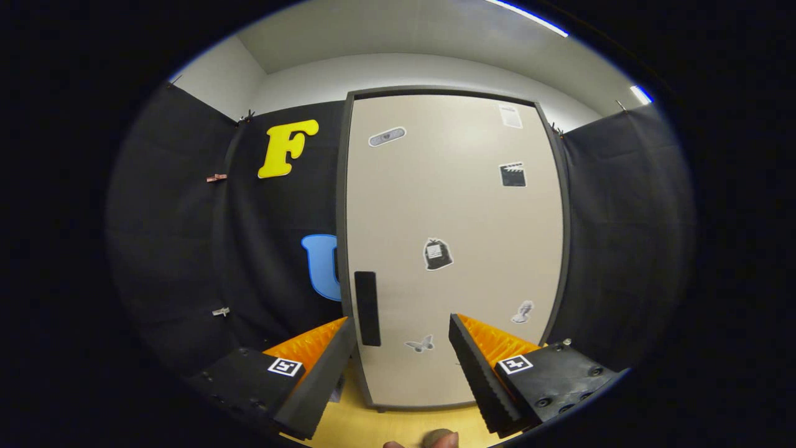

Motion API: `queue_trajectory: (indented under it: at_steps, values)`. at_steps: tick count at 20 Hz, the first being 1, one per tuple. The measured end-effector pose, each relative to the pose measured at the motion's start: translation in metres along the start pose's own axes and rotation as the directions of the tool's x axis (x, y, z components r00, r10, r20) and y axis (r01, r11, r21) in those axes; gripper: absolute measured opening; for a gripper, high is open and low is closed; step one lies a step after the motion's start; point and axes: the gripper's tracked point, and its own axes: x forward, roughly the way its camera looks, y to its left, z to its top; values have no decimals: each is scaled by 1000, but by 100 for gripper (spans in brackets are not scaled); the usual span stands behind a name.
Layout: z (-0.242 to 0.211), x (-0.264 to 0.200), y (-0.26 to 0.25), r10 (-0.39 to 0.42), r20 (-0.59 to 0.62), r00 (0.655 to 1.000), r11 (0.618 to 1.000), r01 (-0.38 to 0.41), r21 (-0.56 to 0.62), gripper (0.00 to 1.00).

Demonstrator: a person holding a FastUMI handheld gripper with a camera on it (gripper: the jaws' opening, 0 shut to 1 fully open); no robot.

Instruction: Open the shoe cabinet door, grab the shoes and put them into the shoe cabinet, then close the shoe cabinet door.

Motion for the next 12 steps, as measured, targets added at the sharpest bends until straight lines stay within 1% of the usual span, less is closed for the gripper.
queue_trajectory:
  at_steps: [2, 5, 8, 9, 11, 12]
  values:
    - [-11, 21, 14, 9, -16, 1000, 1000, -8, 7, 97]
    - [-26, 55, 23, -13, -30, 999, 1000, 13, 12, 98]
    - [-46, 86, 31, -22, -69, 997, 999, 24, 41, 98]
    - [-53, 93, 33, -25, -82, 996, 999, 28, 42, 92]
    - [-64, 108, 35, -34, -99, 995, 999, 38, 35, 83]
    - [-68, 114, 37, -31, -102, 994, 999, 35, 30, 83]
